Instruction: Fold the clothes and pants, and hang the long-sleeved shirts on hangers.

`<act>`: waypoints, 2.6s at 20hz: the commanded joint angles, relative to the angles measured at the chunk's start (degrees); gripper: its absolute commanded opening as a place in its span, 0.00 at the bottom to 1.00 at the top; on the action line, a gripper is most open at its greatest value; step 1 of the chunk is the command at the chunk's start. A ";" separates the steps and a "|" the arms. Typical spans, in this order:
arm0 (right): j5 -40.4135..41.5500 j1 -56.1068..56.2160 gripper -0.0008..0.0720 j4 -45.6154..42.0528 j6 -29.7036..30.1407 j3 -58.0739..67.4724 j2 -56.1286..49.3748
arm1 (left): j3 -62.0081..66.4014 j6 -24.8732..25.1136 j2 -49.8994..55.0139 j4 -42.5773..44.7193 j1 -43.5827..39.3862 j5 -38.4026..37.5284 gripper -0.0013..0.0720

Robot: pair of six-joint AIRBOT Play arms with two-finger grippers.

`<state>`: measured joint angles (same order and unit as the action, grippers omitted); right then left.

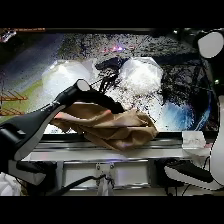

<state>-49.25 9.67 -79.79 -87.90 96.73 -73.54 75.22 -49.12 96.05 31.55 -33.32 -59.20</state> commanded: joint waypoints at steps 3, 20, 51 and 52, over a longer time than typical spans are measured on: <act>-14.99 -12.74 0.60 4.20 -3.65 -4.00 -0.68 | 8.76 -6.73 7.82 2.19 -2.47 -4.11 0.81; -10.51 -1.11 0.59 6.34 -1.16 -15.89 1.70 | 19.61 -16.52 15.12 3.34 -6.12 -16.96 0.03; -14.67 2.54 0.59 13.07 -20.83 -44.98 19.30 | 19.71 -16.02 -15.89 23.52 5.29 -6.51 0.03; -13.38 2.54 0.59 14.95 -20.87 -44.98 19.17 | 19.71 -16.04 -15.89 23.50 4.96 -6.56 0.03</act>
<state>-64.36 11.49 -67.33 -108.22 52.53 -55.51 94.87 -65.21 80.20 54.30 -27.97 -66.11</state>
